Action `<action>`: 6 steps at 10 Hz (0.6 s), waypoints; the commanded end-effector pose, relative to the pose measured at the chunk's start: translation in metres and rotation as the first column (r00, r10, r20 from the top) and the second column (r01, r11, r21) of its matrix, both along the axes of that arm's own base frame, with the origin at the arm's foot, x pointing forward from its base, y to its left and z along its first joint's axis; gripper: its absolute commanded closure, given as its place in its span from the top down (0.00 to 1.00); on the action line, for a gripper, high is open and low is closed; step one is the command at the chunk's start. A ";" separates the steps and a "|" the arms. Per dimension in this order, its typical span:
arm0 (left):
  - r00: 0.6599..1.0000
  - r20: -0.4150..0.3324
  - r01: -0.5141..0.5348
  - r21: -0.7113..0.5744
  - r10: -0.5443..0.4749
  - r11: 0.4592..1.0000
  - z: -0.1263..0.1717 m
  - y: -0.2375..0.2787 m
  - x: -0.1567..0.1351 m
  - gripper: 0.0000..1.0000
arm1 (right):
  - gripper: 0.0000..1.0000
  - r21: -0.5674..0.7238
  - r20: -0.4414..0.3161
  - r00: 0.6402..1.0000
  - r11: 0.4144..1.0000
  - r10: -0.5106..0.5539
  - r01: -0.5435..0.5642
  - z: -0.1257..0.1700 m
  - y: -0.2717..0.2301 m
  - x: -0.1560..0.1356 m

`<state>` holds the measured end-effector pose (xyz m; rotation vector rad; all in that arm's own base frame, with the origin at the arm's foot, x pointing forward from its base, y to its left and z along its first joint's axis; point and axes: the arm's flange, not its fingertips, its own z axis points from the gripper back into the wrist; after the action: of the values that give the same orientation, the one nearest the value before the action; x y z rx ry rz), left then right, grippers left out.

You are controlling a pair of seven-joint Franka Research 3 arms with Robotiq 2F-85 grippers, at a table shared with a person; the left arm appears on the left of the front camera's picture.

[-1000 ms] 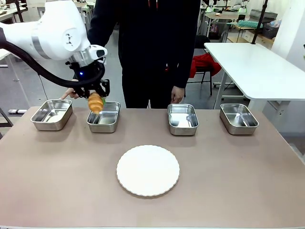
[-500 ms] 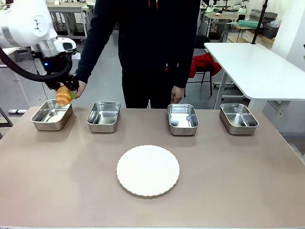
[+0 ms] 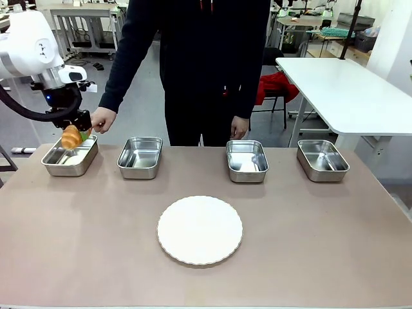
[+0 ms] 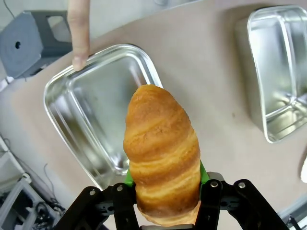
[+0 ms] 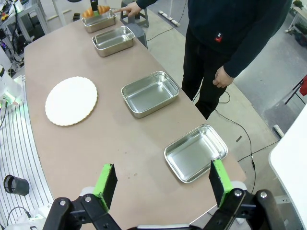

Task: Place the bread in the container.
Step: Place the Butter Roll into the Airtight Container indicated by the human.

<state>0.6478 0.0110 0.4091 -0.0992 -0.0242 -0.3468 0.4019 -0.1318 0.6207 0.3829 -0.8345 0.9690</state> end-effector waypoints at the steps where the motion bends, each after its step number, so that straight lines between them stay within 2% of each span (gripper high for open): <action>1: 1.000 0.018 0.011 -0.013 -0.011 1.000 -0.003 0.014 0.008 0.47 | 1.00 0.004 0.010 1.000 1.000 0.005 -0.005 0.002 0.001 0.000; 6: 1.000 0.021 0.007 -0.010 -0.006 1.000 -0.026 0.025 0.012 0.47 | 1.00 0.004 0.010 1.000 1.000 0.005 -0.005 0.002 0.001 0.000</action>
<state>0.6573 0.0326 0.3861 -0.0961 -0.0370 -0.3391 0.4019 -0.1318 0.6207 0.3829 -0.8345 0.9690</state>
